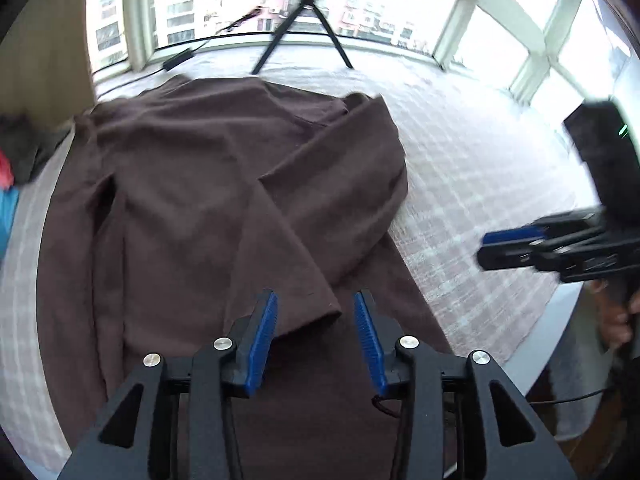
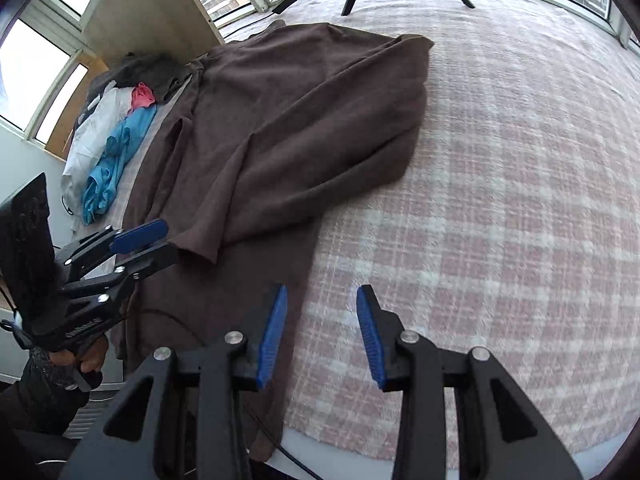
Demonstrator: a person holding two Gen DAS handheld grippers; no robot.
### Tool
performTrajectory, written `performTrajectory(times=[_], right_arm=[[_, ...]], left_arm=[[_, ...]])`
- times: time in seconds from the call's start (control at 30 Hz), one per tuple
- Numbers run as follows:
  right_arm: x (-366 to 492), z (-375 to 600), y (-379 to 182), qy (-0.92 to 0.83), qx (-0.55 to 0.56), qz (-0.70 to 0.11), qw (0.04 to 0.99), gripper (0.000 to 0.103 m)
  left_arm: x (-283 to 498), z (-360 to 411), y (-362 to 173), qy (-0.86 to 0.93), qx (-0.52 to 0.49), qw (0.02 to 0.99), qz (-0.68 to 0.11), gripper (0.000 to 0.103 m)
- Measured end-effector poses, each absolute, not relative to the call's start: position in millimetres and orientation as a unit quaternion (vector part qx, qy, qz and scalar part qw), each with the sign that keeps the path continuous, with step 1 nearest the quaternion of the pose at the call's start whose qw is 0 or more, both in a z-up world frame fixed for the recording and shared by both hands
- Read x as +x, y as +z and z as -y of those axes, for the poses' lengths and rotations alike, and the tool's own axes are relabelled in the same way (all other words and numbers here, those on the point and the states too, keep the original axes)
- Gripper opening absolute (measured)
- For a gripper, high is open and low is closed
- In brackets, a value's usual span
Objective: Fold clothes
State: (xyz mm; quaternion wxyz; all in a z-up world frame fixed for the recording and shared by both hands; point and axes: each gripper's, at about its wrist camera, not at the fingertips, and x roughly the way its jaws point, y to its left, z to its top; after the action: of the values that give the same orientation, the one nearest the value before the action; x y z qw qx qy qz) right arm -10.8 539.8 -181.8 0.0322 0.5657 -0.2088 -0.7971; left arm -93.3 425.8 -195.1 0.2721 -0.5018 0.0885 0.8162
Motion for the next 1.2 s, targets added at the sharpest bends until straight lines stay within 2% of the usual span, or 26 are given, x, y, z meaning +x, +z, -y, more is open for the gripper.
performTrajectory(times=[0.13,0.17,0.2,0.23,0.33,0.43,0.47,0.5,0.6,0.7,0.87,0.97,1.2], right_arm=[[11,-552,-164,-0.806,0.554,0.206,0.007,0.036],[16,-555,-159,-0.808,0.551,0.206,0.003,0.036],[20,-558,-153,-0.811,0.549,0.205,-0.002,0.036],[24,-560,-147,-0.813,0.546,0.203,-0.007,0.036],[29,-570,-124,-0.822,0.537,0.188,-0.026,0.036],[16,-582,-98,-0.830,0.529,0.172,-0.036,0.036],[6,-585,-91,-0.834,0.525,0.166,-0.034,0.041],[-8,-585,-86,-0.839,0.521,0.155,-0.029,0.050],[-74,-580,-90,-0.846,0.520,0.114,-0.022,0.054],[-145,-578,-109,-0.838,0.539,0.068,-0.046,0.054],[-230,-591,-158,-0.794,0.597,0.099,-0.056,0.054],[-258,-581,-175,-0.776,0.623,0.071,-0.068,0.054],[-286,-562,-179,-0.764,0.639,0.072,-0.059,0.054]], left_arm=[[-100,-436,-203,0.808,-0.511,0.267,-0.125,0.039],[-104,-434,-204,0.806,-0.513,0.269,-0.122,0.035],[-109,-431,-203,0.804,-0.519,0.269,-0.111,0.012],[-115,-426,-201,0.801,-0.526,0.269,-0.097,0.003],[-126,-406,-191,0.796,-0.538,0.272,-0.045,0.003],[-123,-363,-166,0.798,-0.530,0.282,0.049,0.003],[-118,-343,-154,0.798,-0.525,0.283,0.091,0.003],[-109,-326,-144,0.799,-0.517,0.283,0.124,0.003],[-77,-280,-119,0.801,-0.494,0.278,0.194,0.003],[-52,-267,-117,0.802,-0.492,0.269,0.206,0.003],[-22,-278,-150,0.774,-0.525,0.277,0.221,0.003],[-12,-278,-169,0.760,-0.538,0.274,0.241,0.003],[3,-272,-183,0.755,-0.539,0.262,0.264,0.003]])
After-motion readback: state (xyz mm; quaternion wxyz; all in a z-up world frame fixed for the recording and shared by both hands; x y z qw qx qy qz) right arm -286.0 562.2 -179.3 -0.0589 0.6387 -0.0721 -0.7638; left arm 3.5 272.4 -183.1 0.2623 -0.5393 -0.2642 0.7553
